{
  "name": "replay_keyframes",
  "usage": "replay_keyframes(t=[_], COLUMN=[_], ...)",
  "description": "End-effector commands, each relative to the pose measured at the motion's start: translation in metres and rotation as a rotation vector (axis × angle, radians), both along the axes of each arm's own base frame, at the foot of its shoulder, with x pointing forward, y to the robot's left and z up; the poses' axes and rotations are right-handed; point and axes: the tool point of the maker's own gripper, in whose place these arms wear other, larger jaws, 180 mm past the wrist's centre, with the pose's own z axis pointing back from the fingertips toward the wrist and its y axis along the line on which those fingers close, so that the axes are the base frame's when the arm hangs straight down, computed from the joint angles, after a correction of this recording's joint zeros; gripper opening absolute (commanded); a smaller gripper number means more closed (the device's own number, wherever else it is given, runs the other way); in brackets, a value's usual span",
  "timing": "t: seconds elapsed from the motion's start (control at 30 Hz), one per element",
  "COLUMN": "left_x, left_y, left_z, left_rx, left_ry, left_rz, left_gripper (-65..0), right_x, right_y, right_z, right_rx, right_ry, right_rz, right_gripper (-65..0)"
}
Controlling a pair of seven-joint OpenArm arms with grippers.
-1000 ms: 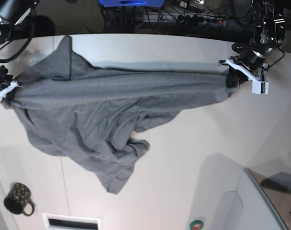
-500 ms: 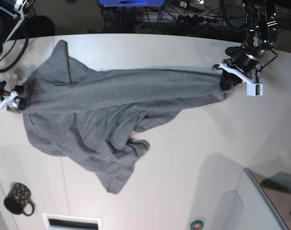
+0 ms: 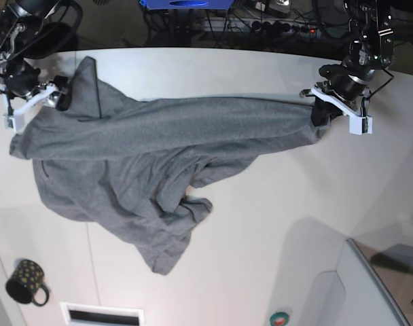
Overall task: Layout the t-shirt on the table in an organized manner, then fold the t-shirt properly
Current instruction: 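Regrasp the shirt edge with the right gripper beside the left gripper's edge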
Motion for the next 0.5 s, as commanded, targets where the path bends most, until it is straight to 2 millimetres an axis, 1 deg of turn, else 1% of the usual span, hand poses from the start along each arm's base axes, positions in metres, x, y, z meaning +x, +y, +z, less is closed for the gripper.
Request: replay_keyframes(t=[0.0,0.03,0.2,0.27,0.37,0.4,0.43,0.47], left_x=[0.007,0.007,0.007,0.007,0.007,0.007,0.007,0.007], left_y=[0.004,0.004,0.004,0.004,0.004,0.004,0.004,0.005], left_z=[0.011,0.01,0.01,0.01,0.011,0.011,0.011,0.011], left_rx=[0.008,0.007,0.007,0.007,0.007,0.007,0.007,0.009], left_ry=[-0.043,-0.042,-0.042,-0.042,-0.043,-0.043,-0.043,-0.043], left_rz=[-0.003,-0.003,-0.003,-0.003,-0.003,-0.003,-0.003,-0.003], left_gripper=[-65.0,-65.0,-65.0,-65.0,-65.0,-65.0,-65.0,-65.0], right_x=[0.0,-0.002,-0.011,-0.016,-0.016,-0.016,-0.015,-0.015], right_y=[0.002,0.003,0.019,0.03,0.038,0.038,0.037,0.036], right_z=[0.001,0.0,-0.007,-0.011,-0.011,-0.011,-0.011,-0.011], right_rx=[0.0,0.001,0.036,0.048,0.054,0.055,0.055,0.055], right_ry=[0.001,0.007,0.029,0.062,0.073,0.073,0.072,0.071], right_rz=[0.005,0.009,0.01,0.048,0.075,0.072,0.07,0.067], right_gripper=[-14.9,-14.9,-14.9,-15.0,-15.3,-17.0,-21.6,-29.1])
